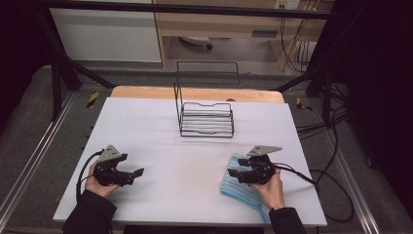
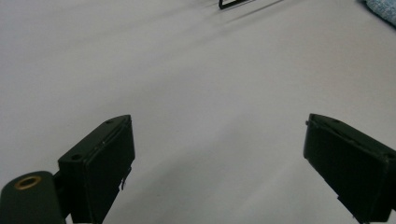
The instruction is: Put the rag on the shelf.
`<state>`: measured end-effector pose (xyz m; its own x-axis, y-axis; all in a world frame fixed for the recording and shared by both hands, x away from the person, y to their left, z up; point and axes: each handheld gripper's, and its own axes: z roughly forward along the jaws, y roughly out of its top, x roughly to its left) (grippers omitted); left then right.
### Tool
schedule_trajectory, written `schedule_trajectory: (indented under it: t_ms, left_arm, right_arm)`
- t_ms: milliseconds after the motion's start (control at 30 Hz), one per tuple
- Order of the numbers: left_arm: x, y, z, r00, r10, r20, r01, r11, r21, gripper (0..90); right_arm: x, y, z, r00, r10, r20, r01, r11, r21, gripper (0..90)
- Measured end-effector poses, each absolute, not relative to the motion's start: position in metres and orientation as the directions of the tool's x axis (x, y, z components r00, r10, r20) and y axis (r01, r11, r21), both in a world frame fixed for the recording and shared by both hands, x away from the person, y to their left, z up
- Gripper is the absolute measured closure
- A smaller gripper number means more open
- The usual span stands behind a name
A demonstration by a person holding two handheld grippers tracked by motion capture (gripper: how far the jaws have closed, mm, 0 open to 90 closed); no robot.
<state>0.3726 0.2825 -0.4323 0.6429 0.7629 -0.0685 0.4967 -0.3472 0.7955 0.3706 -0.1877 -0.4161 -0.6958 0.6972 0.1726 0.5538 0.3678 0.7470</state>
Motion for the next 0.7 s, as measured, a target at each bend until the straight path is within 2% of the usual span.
schedule_trajectory:
  t_ms: [100, 500, 667, 700]
  left_arm:
    - [0.372, 0.282, -0.432, 0.642, 0.763, -0.069, 0.497, -0.346, 0.796, 8.7]
    - [0.371, 0.28, -0.433, 0.646, 0.76, -0.064, 0.497, -0.356, 0.791, 9.0]
    - [0.371, 0.281, -0.433, 0.644, 0.762, -0.062, 0.498, -0.357, 0.79, 9.0]
    - [0.372, 0.281, -0.433, 0.643, 0.763, -0.064, 0.5, -0.356, 0.79, 9.1]
  right_arm:
    - [0.36, -0.177, -0.419, -0.728, 0.668, 0.151, 0.532, 0.412, 0.74, 45.1]
    - [0.338, -0.161, -0.441, -0.742, 0.658, 0.131, 0.545, 0.477, 0.69, 53.6]
    - [0.333, -0.155, -0.445, -0.748, 0.662, 0.049, 0.508, 0.523, 0.685, 60.6]
    - [0.333, -0.154, -0.445, -0.744, 0.667, 0.033, 0.505, 0.53, 0.682, 64.4]
